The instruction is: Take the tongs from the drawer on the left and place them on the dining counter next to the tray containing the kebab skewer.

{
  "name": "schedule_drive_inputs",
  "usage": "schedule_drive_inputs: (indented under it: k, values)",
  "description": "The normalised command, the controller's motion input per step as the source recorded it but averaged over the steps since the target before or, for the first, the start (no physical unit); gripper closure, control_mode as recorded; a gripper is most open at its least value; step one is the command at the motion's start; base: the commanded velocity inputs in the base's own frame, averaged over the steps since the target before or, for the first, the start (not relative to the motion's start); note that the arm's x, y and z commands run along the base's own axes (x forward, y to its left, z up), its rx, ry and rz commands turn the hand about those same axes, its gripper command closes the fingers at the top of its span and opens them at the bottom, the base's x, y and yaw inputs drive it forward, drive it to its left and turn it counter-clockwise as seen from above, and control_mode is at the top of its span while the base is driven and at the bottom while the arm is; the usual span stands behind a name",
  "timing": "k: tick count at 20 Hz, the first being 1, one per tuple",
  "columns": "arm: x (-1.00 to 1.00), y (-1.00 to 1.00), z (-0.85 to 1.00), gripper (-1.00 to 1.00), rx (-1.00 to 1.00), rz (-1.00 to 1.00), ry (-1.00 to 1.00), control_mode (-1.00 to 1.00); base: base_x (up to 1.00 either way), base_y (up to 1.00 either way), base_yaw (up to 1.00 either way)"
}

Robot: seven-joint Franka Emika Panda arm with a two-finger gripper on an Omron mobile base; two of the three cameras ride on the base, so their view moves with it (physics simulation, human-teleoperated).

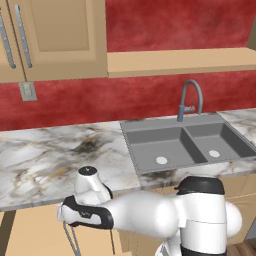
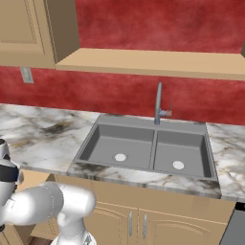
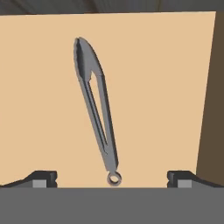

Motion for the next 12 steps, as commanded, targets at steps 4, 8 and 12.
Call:
schedule_drive_inputs:
  k: [4, 8, 12]
  values:
    - [0.09, 0.00, -0.04, -1.00, 0.00, 0.00, -0.05, -1.00, 0.00, 0.00, 0.00]
    - [0.05, 0.03, -0.19, -1.00, 0.00, 0.00, -0.13, -1.00, 0.00, 0.00, 0.00]
    - [0.10, 0.06, -0.29, -1.00, 0.00, 0.00, -0.11, -1.00, 0.00, 0.00, 0.00]
